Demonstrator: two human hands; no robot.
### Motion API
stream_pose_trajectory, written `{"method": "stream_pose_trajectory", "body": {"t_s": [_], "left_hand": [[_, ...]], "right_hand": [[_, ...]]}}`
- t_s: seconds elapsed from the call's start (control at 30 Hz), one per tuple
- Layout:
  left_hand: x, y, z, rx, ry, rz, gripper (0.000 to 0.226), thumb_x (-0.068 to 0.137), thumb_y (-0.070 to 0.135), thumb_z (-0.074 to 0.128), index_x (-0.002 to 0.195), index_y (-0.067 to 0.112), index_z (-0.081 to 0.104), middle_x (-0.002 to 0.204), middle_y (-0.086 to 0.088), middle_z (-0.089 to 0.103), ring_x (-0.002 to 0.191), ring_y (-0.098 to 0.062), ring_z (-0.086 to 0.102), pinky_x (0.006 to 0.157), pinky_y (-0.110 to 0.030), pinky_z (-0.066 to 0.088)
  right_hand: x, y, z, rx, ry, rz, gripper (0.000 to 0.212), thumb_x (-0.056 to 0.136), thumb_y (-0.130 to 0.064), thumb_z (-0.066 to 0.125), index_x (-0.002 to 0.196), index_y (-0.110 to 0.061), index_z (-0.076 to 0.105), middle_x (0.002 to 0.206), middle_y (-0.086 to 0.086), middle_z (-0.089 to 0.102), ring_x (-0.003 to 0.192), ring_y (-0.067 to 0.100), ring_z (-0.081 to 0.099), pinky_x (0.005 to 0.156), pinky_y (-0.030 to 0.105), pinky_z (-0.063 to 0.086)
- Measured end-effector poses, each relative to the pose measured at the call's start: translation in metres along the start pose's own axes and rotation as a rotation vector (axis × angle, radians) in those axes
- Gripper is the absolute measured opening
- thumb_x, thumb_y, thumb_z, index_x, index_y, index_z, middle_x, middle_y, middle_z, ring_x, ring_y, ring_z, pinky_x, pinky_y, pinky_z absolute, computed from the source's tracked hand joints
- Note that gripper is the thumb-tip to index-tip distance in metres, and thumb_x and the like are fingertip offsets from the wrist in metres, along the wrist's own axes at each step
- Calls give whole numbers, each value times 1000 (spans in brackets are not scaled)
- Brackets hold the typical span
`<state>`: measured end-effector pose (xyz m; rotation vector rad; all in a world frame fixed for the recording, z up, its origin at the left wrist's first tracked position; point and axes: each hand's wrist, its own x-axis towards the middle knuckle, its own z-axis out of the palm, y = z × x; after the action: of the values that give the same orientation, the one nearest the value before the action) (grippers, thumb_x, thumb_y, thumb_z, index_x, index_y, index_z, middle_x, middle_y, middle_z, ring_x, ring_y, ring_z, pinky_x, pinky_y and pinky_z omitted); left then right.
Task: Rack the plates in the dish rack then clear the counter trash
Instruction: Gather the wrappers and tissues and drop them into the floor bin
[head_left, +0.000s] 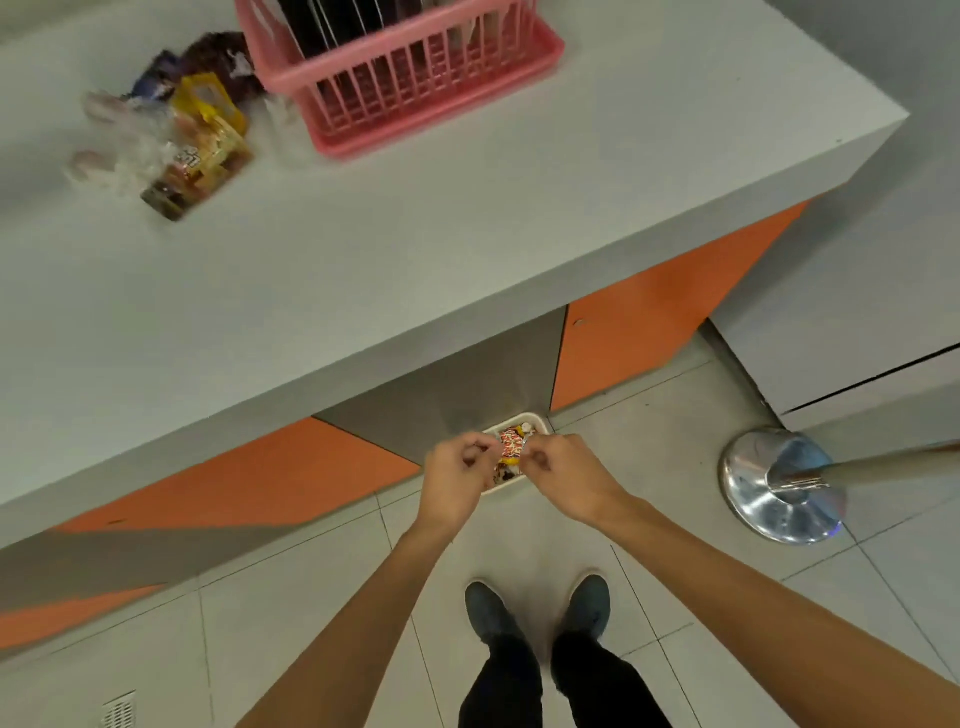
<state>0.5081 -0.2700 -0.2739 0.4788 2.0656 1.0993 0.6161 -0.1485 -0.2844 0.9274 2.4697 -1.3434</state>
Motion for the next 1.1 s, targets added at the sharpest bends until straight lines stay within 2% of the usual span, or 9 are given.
{"method": "stream_pose_trajectory", "body": {"t_s": [0.1,0.23,0.33,0.43,0.53,0.67,0.83,1.0,1.1], "left_hand": [[-26,29,-16,-65,43,14,40,95,23,62,63,0,62,49,-2,55,43,-6,46,49,-16,39],[-46,56,-40,-66,111,38,59,98,34,55,41,21,55,50,-15,59,47,-15,53,61,-28,48],[-54,84,-63,-89,191,69,65,100,37,51,36,22,53,54,-20,61,47,-15,53,67,-24,47],[-62,103,-81,-136,266,102,60,100,35,50,45,15,58,56,-15,63,49,-12,54,65,-23,43],[-67,118,-101,-134,339,135,51,99,34,52,55,13,64,52,-10,56,51,-15,51,58,-25,40],[-72,141,-129,-89,426,209,35,96,30,58,67,13,68,52,0,56,50,-10,49,59,-21,43],[-74,155,-162,-57,521,250,9,91,16,63,85,21,68,87,11,69,63,-12,65,53,-13,43],[-64,154,-205,-39,569,236,18,91,9,57,95,23,67,90,8,71,68,-11,69,54,-15,45],[-47,149,-237,-58,566,203,22,91,7,54,98,23,67,91,4,71,69,-10,69,57,-26,49]], "right_hand": [[-17,-27,-23,-26,21,-80,22,91,-17,51,70,-19,59,63,-6,56,60,14,50,60,35,44],[-30,-61,-50,-17,22,-148,32,95,-32,49,67,-18,58,64,0,63,62,19,61,63,45,53],[-31,-97,-76,-49,31,-224,41,97,-39,47,65,-17,59,61,2,63,56,17,59,63,43,54],[-34,-135,-99,-65,40,-326,39,99,-34,48,66,-18,62,63,2,65,55,14,58,62,33,49],[-33,-165,-116,-68,7,-410,33,99,-25,47,71,-16,63,67,3,65,53,12,51,59,32,44],[-23,-200,-131,-80,24,-508,29,97,-22,46,73,-18,61,71,-1,64,61,13,55,59,27,42],[-12,-235,-137,-119,20,-593,17,95,-17,50,86,-21,63,82,-8,65,75,7,60,66,17,46],[16,-263,-130,-187,17,-632,10,93,-19,53,95,-24,61,99,-9,62,87,6,59,74,17,45],[40,-278,-120,-244,3,-609,20,94,-23,54,113,-24,60,118,-7,54,103,10,57,86,21,45]]}}
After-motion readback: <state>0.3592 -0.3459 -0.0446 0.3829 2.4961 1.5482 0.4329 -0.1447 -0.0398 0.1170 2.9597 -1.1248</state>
